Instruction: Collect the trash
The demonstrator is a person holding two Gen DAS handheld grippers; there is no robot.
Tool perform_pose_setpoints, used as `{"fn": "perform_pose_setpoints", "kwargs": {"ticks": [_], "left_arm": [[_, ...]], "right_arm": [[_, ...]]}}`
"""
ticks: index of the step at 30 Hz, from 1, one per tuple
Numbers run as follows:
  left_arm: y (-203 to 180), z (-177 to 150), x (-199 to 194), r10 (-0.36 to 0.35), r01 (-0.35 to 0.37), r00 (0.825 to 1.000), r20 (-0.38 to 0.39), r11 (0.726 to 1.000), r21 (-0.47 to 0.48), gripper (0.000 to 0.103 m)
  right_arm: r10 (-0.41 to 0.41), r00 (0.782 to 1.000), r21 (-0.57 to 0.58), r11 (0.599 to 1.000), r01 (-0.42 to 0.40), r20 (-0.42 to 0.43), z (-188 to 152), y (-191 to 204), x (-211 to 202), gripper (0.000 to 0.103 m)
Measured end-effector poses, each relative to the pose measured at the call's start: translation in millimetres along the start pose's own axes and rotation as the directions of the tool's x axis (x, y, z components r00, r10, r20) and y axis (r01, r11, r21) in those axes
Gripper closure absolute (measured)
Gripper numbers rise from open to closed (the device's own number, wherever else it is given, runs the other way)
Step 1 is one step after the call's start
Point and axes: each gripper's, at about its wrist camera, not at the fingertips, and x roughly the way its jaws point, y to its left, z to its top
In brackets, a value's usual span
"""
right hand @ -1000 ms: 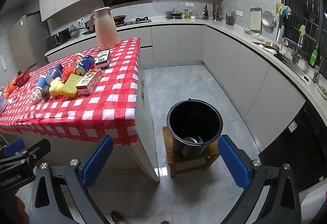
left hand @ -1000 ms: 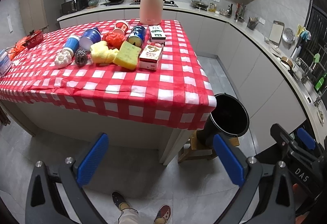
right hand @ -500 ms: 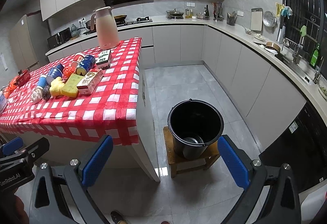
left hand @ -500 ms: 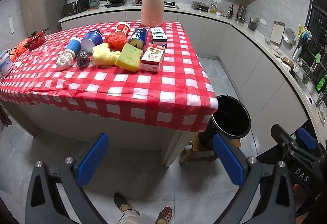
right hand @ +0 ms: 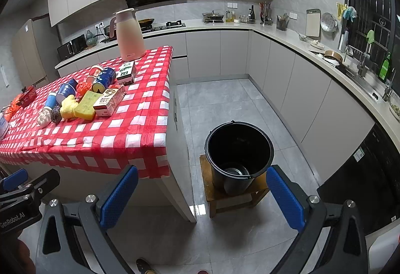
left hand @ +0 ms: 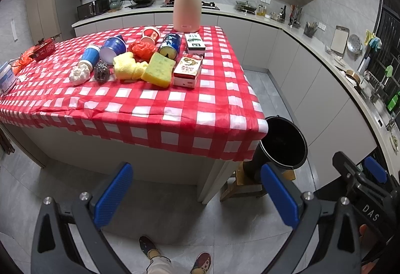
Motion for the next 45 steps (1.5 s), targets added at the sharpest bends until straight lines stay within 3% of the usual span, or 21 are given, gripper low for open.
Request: {"fn": "perform_pose_setpoints", "kwargs": {"ticks": [45], "left_arm": [[-1.5,5.0,6.0,0.007,-0.007,1.0,-0.002,1.0,0.001,0.0]], "right_arm": [[0.009,1.0,-0.001,1.0,-0.009,0.007,7.8,1.3,8.2,0.0]]}}
